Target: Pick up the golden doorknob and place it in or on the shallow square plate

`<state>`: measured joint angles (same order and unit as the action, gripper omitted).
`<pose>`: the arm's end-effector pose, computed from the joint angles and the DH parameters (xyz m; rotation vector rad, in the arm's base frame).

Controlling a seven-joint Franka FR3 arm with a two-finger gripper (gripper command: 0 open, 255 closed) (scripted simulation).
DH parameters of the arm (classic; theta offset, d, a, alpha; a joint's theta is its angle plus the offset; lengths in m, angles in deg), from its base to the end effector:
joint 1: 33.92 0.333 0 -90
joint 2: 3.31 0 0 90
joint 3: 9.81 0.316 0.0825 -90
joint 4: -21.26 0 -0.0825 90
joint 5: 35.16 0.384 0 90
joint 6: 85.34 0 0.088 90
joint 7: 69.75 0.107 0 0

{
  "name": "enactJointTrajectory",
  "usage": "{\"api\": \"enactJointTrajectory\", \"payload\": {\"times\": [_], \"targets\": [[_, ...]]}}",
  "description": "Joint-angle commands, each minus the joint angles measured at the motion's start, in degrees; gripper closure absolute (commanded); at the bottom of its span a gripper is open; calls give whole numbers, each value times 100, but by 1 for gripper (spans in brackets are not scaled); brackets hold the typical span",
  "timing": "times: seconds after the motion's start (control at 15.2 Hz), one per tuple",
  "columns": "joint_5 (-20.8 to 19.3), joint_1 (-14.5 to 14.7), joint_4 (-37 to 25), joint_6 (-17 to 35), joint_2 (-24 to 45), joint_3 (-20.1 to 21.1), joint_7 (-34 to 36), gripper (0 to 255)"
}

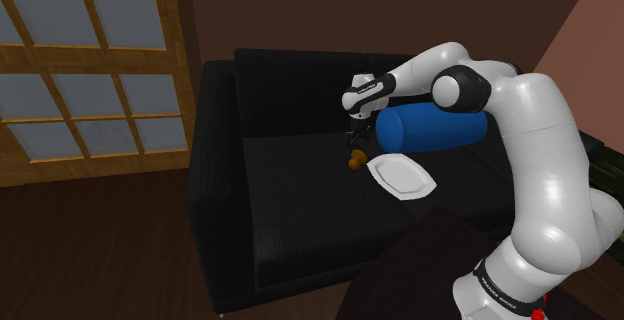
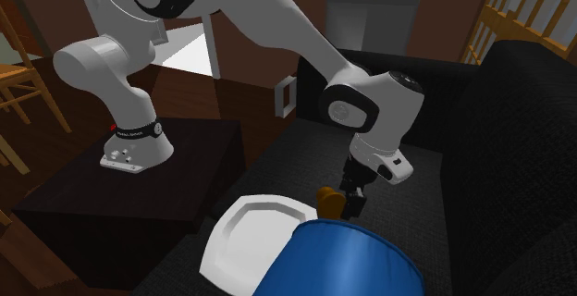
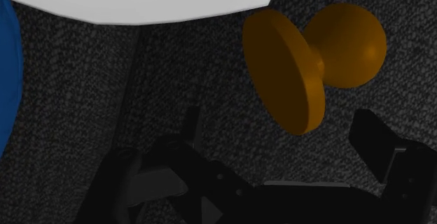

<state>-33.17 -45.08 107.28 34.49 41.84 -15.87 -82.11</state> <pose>0.6638 -0.1930 0.1867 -3.1217 0.1270 0.3129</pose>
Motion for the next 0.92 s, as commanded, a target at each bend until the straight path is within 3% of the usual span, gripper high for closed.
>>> {"api": "enactJointTrajectory", "payload": {"times": [0.0, 0.86], "targets": [[0, 0, 0, 0, 0, 0, 0, 255], [-14, 10, 19, -184, -203, -13, -1, 255]]}}
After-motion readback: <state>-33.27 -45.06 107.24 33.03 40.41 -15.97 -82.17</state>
